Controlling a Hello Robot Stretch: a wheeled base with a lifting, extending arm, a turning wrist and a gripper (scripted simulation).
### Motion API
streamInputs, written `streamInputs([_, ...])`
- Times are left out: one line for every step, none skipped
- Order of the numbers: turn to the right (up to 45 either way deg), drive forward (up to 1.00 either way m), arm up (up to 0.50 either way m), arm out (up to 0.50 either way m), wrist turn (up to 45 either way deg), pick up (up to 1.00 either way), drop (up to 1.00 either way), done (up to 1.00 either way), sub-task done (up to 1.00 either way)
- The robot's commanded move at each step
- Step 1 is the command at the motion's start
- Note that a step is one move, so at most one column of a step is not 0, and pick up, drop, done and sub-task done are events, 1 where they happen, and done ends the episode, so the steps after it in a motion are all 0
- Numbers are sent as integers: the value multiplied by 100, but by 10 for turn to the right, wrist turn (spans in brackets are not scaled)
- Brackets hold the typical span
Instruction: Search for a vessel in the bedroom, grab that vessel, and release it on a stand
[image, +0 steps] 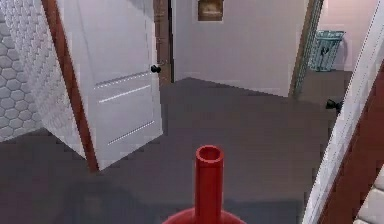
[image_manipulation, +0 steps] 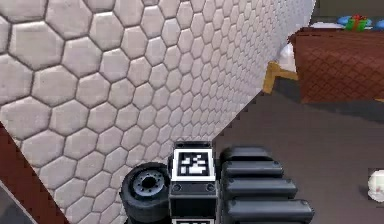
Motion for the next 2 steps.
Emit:
streamInputs([-30, 0, 0, 0, 0, 0, 0, 0, 0])
streamInputs([-120, 0, 0, 0, 0, 0, 0, 0, 0])
